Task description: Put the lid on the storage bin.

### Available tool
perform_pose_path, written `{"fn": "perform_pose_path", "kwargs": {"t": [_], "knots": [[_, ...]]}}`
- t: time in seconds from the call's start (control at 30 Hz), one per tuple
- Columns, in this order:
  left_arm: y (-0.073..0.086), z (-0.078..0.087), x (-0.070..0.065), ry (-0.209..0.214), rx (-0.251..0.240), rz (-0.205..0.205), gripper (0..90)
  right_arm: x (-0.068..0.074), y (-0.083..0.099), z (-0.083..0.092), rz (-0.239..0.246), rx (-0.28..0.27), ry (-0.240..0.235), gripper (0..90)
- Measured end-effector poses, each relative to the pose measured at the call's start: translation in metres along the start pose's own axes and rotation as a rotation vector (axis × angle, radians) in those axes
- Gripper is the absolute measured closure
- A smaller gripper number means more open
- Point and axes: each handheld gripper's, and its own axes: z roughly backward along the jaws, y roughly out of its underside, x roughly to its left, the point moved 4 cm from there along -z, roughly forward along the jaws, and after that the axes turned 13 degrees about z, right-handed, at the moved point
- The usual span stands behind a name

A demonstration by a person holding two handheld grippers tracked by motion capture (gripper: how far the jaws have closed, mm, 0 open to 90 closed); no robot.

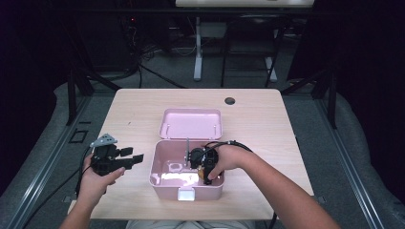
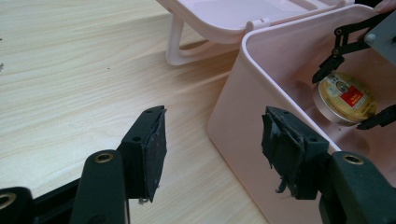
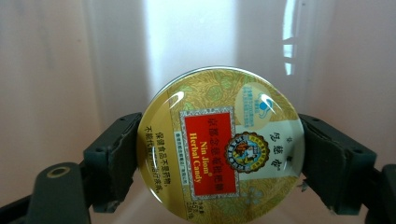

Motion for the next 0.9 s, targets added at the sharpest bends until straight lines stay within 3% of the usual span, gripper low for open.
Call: {"fn": "perform_pose_path", "kwargs": {"t": [0.3,0.57,0.77,0.9], "knots": [[0.000,0.000,0.000,0.000,0.000,0.000,40.2,-0.002,0.001,0.009,-0.030,-0.050,0.009,15.7],[0.001,-0.001,0.000,0.001,0.007,0.001,40.2,0.001,0.000,0.032,-0.034,-0.101,0.037,18.0],[0.000,0.000,-0.003,-0.014,0.004,-0.008,39.7,0.001,0.002,0.057,-0.088,-0.160,0.068,21.6],[0.000,-0.001,-0.006,-0.007,0.014,-0.024,34.1,-0.003,0.007,0.070,-0.146,-0.140,0.093,21.7]]}}
